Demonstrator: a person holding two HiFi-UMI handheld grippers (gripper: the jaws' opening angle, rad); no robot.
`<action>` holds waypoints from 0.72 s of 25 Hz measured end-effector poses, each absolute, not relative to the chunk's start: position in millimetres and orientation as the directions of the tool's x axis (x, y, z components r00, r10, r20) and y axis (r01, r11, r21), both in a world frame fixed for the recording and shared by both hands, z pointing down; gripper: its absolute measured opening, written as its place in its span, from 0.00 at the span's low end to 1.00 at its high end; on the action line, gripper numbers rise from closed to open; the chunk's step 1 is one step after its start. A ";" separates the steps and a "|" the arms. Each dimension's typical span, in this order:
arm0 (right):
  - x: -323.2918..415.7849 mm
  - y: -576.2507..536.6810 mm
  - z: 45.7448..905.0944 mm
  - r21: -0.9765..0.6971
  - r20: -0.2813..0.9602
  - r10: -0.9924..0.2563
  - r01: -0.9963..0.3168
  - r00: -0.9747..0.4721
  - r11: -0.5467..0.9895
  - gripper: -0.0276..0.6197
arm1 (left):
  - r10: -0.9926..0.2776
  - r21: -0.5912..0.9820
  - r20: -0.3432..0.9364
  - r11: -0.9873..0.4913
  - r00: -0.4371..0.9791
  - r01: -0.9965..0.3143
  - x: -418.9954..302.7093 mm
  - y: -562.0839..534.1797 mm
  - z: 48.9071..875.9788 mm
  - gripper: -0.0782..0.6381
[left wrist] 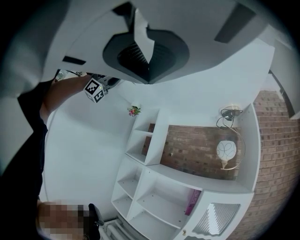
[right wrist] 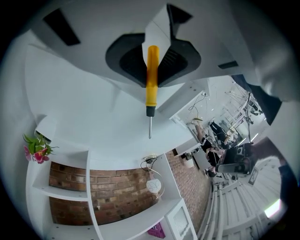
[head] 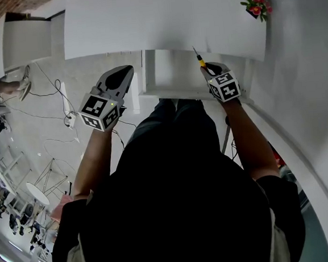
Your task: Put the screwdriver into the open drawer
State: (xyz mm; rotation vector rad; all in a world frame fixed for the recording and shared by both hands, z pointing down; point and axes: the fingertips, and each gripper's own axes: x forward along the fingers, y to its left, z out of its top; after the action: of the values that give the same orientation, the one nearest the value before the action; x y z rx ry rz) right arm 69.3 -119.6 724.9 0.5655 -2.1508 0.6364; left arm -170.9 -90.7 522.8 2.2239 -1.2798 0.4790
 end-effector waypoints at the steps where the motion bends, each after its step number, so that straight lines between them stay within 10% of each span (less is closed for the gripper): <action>1: 69.2 -118.7 727.4 -0.246 0.801 -0.175 -0.581 -0.572 0.776 0.17 | -0.682 0.266 0.543 -0.414 0.491 -0.870 -170.9 -89.6 524.6 0.13; 18: 72.6 -97.4 768.7 -0.209 0.857 -0.099 -0.517 -0.506 0.830 0.17 | -0.667 0.285 0.574 -0.381 0.475 -0.879 -175.1 -79.5 551.3 0.13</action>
State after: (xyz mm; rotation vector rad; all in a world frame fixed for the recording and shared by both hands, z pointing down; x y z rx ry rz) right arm 72.6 -97.4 768.7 0.4525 -2.0598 0.5569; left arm -175.1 -79.5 551.3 2.1657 -1.2765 0.4970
